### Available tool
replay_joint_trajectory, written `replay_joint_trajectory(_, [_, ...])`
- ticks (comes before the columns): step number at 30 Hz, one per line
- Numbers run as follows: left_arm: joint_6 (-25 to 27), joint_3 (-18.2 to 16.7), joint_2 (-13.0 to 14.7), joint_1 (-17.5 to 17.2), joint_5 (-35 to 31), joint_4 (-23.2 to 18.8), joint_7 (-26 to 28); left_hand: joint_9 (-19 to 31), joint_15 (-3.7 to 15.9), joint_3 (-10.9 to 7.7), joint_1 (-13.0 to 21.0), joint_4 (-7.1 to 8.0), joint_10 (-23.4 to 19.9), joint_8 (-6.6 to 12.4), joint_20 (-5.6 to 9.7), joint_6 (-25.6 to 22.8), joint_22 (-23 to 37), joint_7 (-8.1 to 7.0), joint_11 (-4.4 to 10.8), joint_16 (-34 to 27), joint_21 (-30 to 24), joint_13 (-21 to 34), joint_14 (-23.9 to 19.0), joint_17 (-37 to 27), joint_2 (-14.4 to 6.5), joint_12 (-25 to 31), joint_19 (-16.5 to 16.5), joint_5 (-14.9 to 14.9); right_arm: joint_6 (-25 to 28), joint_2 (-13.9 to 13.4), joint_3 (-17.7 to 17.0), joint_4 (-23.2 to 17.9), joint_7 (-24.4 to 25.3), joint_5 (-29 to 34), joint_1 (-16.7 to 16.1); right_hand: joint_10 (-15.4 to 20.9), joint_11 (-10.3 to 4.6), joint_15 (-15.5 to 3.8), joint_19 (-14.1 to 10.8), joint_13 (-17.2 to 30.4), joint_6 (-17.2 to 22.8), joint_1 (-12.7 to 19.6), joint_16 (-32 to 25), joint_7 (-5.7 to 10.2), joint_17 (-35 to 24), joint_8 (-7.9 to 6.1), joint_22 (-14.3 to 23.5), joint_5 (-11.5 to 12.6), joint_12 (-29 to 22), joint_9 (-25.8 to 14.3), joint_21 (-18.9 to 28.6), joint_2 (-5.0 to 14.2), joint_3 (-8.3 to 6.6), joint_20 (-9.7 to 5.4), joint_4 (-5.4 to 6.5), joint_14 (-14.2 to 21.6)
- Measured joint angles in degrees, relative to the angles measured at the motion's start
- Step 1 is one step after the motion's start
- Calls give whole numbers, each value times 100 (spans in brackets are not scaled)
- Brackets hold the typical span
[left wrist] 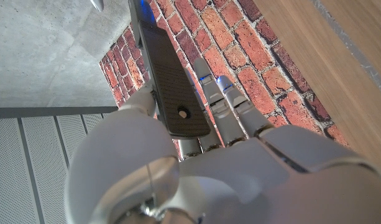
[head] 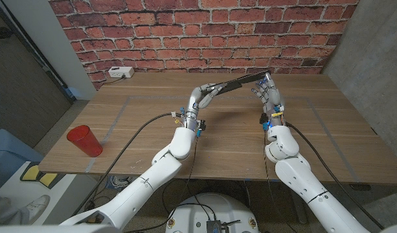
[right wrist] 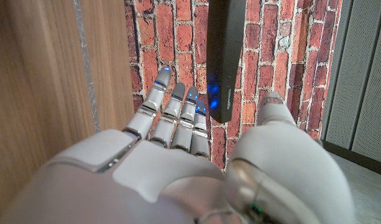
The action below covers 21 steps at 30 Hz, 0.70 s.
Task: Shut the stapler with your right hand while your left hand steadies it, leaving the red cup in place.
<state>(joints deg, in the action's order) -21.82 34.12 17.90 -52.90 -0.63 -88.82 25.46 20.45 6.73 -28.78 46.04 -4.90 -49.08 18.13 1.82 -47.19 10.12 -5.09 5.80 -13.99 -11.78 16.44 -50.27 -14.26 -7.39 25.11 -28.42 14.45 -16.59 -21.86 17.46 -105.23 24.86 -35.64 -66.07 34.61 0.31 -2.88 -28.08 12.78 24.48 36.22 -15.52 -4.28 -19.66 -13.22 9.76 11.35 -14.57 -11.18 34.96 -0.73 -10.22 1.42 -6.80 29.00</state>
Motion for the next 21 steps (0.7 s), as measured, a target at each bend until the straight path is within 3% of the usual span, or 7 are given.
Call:
replay_joint_trajectory(10, [24,19,61,1,-34,-64,-9,-1,-9,7,0,-7,8,0,-19,-2,0,-2,8,0,0,0,-9,0,0,64,19,-2,319,-41,-43,-114,307,58,-11,299,9,1,-101,1,194,61,-45,-11,-1,-45,27,0,-52,0,1,61,0,0,0,78])
replay_joint_trajectory(14, [86,19,62,2,1,-65,-100,-2,-9,7,24,-8,8,0,-19,-3,1,-2,9,0,0,0,-9,0,23,64,19,20,321,-91,-105,-350,309,59,-33,422,12,-2,-131,-24,320,98,-89,-15,-1,-78,27,0,-91,-1,1,98,24,-30,-24,124])
replay_joint_trajectory(21, [118,34,97,7,94,-73,-201,-4,3,8,31,-8,9,0,-19,-9,1,-9,9,0,0,0,-21,-14,29,64,19,20,602,-121,-126,-486,559,98,-35,585,-52,10,-172,-27,460,285,-124,50,-1,-114,26,0,-112,-1,-22,193,-64,-71,-112,174])
